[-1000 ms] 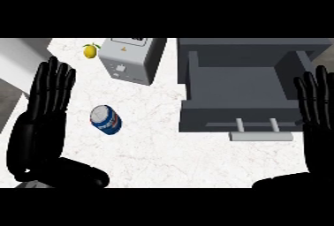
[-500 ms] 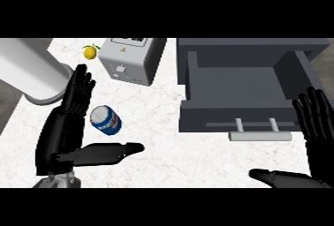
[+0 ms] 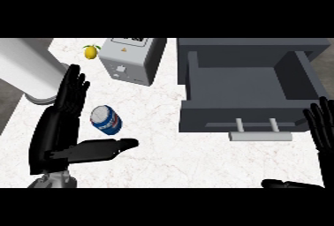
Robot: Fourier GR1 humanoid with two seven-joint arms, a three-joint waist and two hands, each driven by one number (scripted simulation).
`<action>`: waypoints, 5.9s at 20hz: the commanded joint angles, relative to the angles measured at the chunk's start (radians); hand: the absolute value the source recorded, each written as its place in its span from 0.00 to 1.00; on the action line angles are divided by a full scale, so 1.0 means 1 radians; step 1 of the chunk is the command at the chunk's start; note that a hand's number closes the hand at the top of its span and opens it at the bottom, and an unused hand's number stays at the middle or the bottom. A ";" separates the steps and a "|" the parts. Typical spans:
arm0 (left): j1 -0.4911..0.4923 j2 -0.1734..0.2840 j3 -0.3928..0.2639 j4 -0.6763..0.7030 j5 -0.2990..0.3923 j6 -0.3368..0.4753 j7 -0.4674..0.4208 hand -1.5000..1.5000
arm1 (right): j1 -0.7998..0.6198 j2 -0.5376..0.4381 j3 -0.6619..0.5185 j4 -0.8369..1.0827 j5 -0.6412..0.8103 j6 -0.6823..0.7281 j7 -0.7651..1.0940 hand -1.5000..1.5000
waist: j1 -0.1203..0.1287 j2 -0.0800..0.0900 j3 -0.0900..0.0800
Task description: Pick up the can, place it into the drawer and close the drawer
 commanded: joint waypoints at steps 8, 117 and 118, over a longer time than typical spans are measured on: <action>0.003 0.048 0.119 0.095 0.111 -0.049 -0.074 0.00 | 0.059 0.026 -0.041 0.022 -0.008 0.043 -0.082 0.00 | 0.000 0.001 0.000; -0.149 0.091 0.284 1.022 0.361 -0.183 -0.861 1.00 | 0.175 0.087 -0.156 -0.131 -0.116 0.181 -0.058 0.00 | 0.003 -0.003 0.000; -0.110 0.085 0.272 0.963 0.371 -0.192 -0.833 1.00 | 0.142 0.087 -0.169 -0.143 -0.123 0.165 -0.020 0.00 | 0.005 -0.002 0.000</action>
